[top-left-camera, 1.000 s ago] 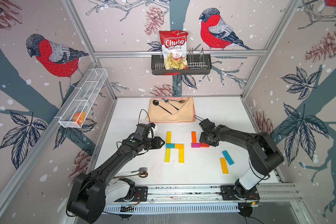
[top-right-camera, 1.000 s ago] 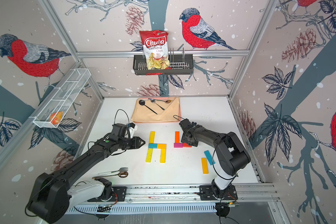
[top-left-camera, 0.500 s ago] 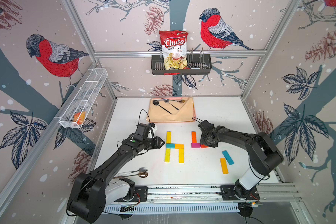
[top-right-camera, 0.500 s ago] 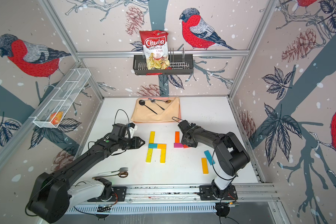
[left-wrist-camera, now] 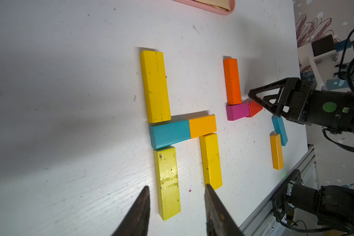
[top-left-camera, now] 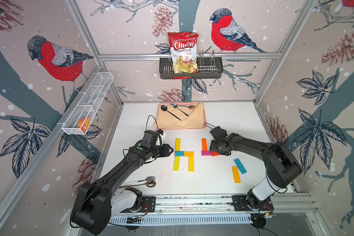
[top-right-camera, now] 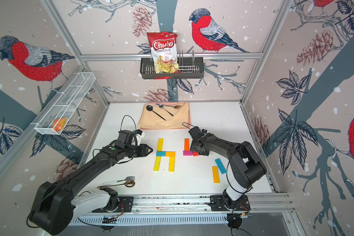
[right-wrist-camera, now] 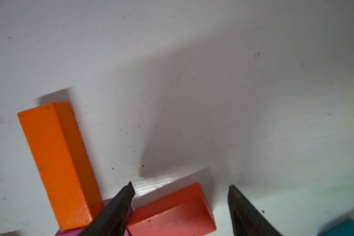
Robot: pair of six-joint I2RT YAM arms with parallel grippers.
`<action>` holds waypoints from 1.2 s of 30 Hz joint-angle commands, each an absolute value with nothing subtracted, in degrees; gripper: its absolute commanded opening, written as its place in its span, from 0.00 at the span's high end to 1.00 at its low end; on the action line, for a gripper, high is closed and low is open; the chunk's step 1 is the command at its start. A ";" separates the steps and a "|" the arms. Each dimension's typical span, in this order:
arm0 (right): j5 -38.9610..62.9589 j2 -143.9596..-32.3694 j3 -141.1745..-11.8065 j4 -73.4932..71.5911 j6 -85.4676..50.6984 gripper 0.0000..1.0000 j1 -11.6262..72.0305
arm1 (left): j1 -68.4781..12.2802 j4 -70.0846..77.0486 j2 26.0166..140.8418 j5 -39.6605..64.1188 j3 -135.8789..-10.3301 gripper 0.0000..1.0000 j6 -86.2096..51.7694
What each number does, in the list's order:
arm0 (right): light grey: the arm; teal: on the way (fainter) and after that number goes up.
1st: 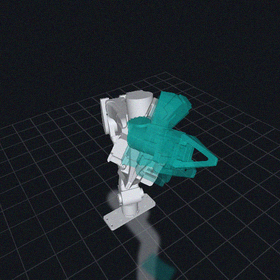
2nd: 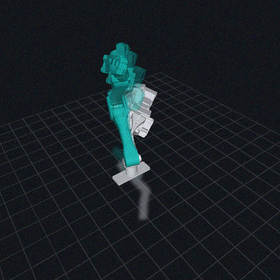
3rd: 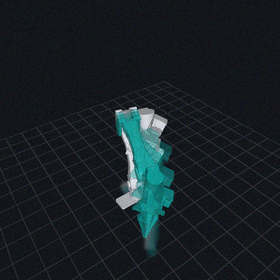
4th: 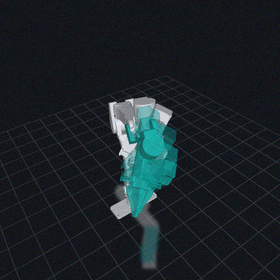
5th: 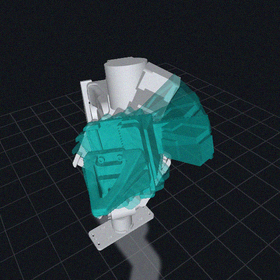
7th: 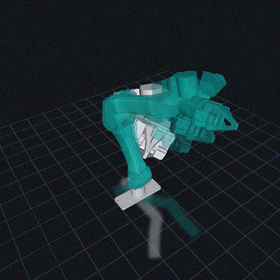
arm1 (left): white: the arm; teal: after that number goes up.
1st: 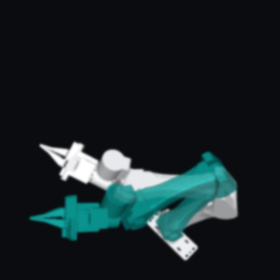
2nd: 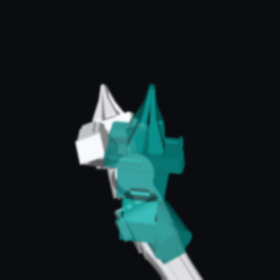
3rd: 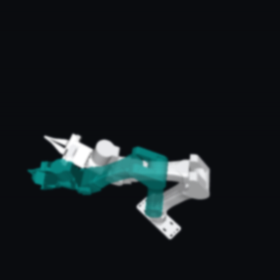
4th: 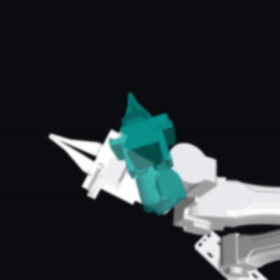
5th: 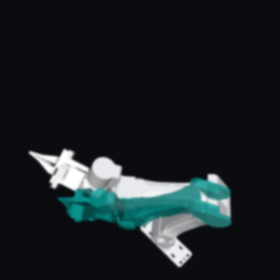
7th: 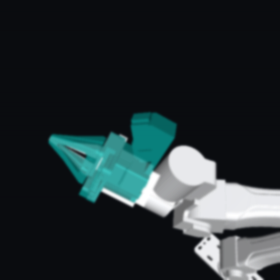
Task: Assemble the letter h with building blocks
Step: Assemble the building block at the center of the board.
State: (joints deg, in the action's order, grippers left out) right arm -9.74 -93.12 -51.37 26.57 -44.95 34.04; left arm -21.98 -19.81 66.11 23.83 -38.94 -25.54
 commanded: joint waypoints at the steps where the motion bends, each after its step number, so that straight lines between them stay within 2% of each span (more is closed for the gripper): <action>1: -7.12 -92.37 -50.38 24.57 -45.79 0.26 34.01 | -22.16 -19.16 66.08 23.63 -39.11 0.57 -25.27; 36: -4.08 -88.53 -47.81 23.31 -47.02 0.26 33.91 | -22.32 -19.09 66.09 23.12 -39.11 0.57 -25.27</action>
